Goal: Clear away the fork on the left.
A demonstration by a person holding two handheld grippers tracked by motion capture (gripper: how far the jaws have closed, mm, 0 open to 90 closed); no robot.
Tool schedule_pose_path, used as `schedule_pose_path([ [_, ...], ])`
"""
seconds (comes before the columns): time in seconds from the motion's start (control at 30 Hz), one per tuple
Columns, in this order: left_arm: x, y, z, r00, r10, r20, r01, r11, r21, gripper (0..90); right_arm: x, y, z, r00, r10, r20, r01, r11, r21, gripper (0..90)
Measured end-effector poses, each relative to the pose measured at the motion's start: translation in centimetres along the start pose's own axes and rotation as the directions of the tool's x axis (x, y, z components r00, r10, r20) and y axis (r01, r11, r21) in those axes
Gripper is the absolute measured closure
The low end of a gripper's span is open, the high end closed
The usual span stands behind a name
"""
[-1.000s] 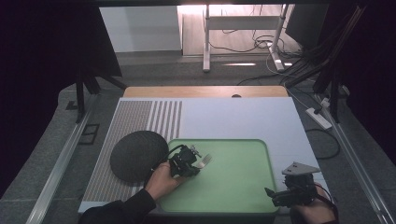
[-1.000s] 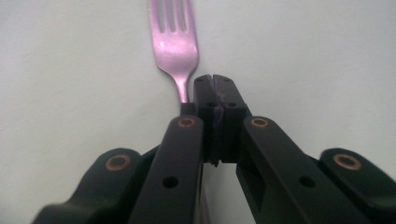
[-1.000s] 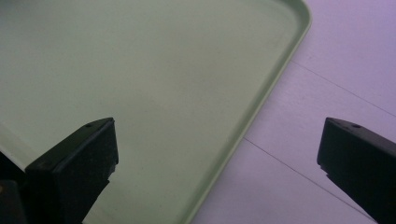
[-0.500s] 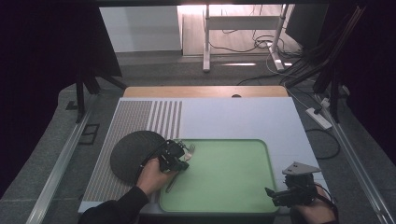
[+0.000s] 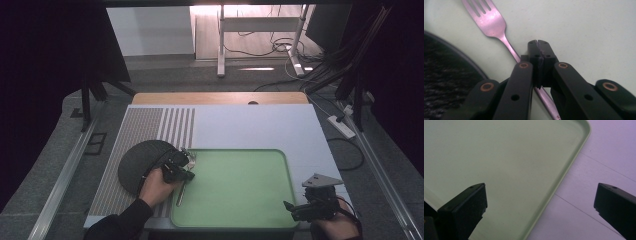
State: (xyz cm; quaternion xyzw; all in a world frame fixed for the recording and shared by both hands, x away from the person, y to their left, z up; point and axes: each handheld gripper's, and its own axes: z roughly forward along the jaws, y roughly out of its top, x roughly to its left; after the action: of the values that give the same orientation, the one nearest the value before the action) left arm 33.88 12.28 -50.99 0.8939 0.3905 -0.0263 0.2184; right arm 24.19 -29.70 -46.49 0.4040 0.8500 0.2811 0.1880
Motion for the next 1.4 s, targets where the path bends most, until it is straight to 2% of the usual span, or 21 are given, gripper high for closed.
schedule_pose_path([
  [0.2, 0.6, -0.5, -0.4, 0.9997, -0.023, -0.006, 0.023, 0.9997, 0.000, 87.5, 0.0, 0.0, 0.0, 1.0000, -0.001, -0.003, 0.001, 1.0000, 0.000, 0.0],
  [0.23, 0.7, -0.6, -0.4, 0.9995, -0.030, 0.009, 0.030, 0.9995, -0.007, 86.4, 0.0, 0.0, 0.0, 1.0000, -0.001, -0.004, 0.001, 1.0000, 0.001, 0.0],
  [0.37, 0.8, -0.6, -0.4, 0.9996, -0.027, 0.012, 0.027, 0.9996, -0.011, 84.9, 0.0, 0.0, 0.0, 1.0000, -0.001, -0.003, 0.001, 1.0000, 0.002, 0.0],
  [0.47, 0.5, -0.5, -0.4, 0.9999, -0.013, 0.007, 0.013, 0.9996, -0.023, 80.0, 0.0, 0.0, 0.0, 1.0000, -0.002, -0.003, 0.002, 1.0000, 0.002, 0.0],
  [0.57, 0.2, -0.5, -0.7, 1.0000, 0.000, -0.001, 0.000, 0.9985, -0.055, 72.6, 0.0, 0.0, 0.0, 1.0000, -0.001, -0.003, 0.001, 1.0000, 0.002, 0.0],
  [0.63, 0.1, -0.4, -0.8, 1.0000, 0.009, -0.004, -0.009, 0.9980, -0.063, 70.7, 0.0, 0.0, 0.0, 1.0000, -0.001, -0.003, 0.001, 1.0000, 0.001, 0.0],
  [0.8, -0.2, -0.6, -1.2, 0.9994, 0.032, -0.017, -0.033, 0.9955, -0.089, 56.3, 0.0, 0.0, 0.0, 1.0000, 0.001, -0.001, -0.001, 1.0000, 0.000, 0.0],
  [0.9, -0.1, -0.7, -1.4, 0.9992, 0.031, -0.023, -0.033, 0.9944, -0.100, 49.7, 0.0, 0.0, 0.0, 1.0000, 0.005, -0.006, -0.005, 1.0000, -0.004, 0.0],
  [1.07, 0.4, -1.2, -2.2, 0.9993, 0.019, -0.031, -0.024, 0.9854, -0.169, 39.2, -0.1, 0.0, 0.0, 0.9999, 0.008, -0.007, -0.008, 0.9999, -0.006, 0.0],
  [1.13, 0.5, -1.4, -2.4, 0.9993, 0.014, -0.036, -0.020, 0.9827, -0.184, 30.7, -0.1, 0.0, 0.0, 0.9999, 0.010, -0.007, -0.010, 0.9999, -0.006, 0.0],
  [1.2, 0.6, -1.7, -2.7, 0.9992, 0.015, -0.037, -0.021, 0.9805, -0.195, 28.4, -0.1, 0.0, -0.1, 0.9999, 0.010, -0.008, -0.010, 0.9999, -0.007, 0.0],
  [1.23, 0.7, -1.8, -2.7, 0.9992, 0.014, -0.038, -0.022, 0.9794, -0.201, 23.8, -0.1, 0.0, -0.1, 0.9999, 0.011, -0.009, -0.011, 0.9999, -0.008, 0.0],
  [1.4, 0.9, -2.1, -3.3, 0.9997, 0.008, -0.023, -0.013, 0.9725, -0.232, 18.6, -0.1, 0.0, -0.1, 0.9999, 0.011, -0.009, -0.011, 0.9999, -0.008, 0.0],
])
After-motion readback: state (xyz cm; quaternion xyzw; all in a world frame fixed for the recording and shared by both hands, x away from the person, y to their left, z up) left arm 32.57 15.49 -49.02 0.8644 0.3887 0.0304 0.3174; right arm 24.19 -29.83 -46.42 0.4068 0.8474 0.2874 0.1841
